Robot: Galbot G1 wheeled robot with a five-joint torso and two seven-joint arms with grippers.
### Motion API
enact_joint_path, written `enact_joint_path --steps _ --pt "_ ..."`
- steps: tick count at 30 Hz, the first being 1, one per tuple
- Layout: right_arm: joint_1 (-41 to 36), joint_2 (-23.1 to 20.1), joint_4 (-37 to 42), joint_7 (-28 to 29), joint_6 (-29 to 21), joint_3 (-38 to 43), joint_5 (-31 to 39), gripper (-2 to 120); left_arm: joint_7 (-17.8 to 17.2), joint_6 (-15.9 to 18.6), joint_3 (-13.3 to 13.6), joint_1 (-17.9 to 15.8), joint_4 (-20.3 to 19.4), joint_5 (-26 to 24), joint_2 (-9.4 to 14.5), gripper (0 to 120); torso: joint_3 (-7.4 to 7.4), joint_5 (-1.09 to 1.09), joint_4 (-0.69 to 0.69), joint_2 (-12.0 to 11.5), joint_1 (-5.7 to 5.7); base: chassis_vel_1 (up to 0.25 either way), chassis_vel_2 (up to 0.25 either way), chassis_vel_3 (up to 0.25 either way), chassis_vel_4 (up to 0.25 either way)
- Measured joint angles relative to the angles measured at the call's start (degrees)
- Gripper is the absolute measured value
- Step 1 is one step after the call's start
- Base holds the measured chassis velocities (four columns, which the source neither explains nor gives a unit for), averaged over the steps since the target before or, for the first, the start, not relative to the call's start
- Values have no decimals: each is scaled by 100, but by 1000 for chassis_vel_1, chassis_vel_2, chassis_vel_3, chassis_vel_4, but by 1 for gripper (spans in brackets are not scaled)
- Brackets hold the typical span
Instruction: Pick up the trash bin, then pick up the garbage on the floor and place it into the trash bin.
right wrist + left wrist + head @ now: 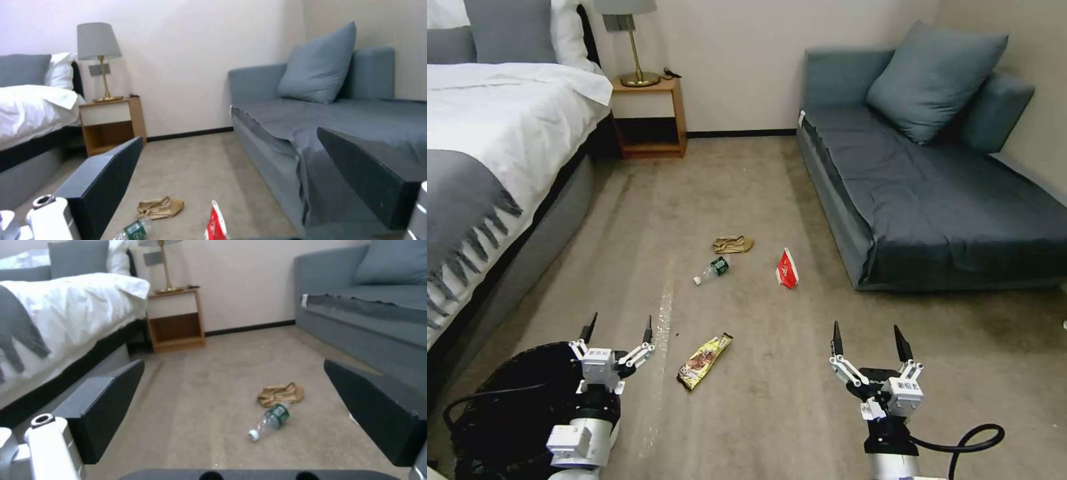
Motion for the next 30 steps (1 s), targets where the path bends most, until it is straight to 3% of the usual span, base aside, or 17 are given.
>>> enact_joint_path --steps 6,8,15,17,19,20,22,23,26,30 --pt "84 17 -42 -18 -190 9 69 100 -13 69 -133 53 -77 -66 93 100 0 1 0 0 0 0 0 0 0" --pt "142 -4 -99 -4 -335 12 123 100 -179 393 -385 117 -216 -422 222 100 0 0 1 0 0 0 0 0 0" --pt "227 -52 -230 51 -429 37 218 100 -269 938 -607 267 -456 -1456 614 100 0 0 0 0 0 0 0 0 0" --pt "258 -72 -296 72 -441 65 283 100 -229 1264 -819 281 -488 -1978 840 100 0 -1 0 0 0 0 0 0 0" --pt "258 -72 -296 72 -441 65 283 100 -229 1264 -819 281 -488 -1978 840 100 0 -1 0 0 0 0 0 0 0" --pt "292 -95 -349 90 -454 101 360 100 -154 1651 -1249 227 -393 -2462 1102 100 0 0 -1 0 0 0 0 0 0" --pt "330 -114 -388 103 -481 128 435 100 -37 2097 -1700 157 -185 -2757 1352 100 0 -2 0 0 0 0 0 0 0" --pt "330 -114 -388 103 -481 128 435 100 -37 2097 -1700 157 -185 -2757 1352 100 0 -2 0 0 0 0 0 0 0" --pt "405 -133 -446 124 -528 156 516 100 190 2720 -2306 94 145 -3055 1707 100 1 -2 0 0 0 0 0 0 0" --pt "483 -139 -513 143 -565 171 577 100 377 3185 -2744 85 346 -3165 1923 100 0 -1 0 0 0 0 0 0 0"
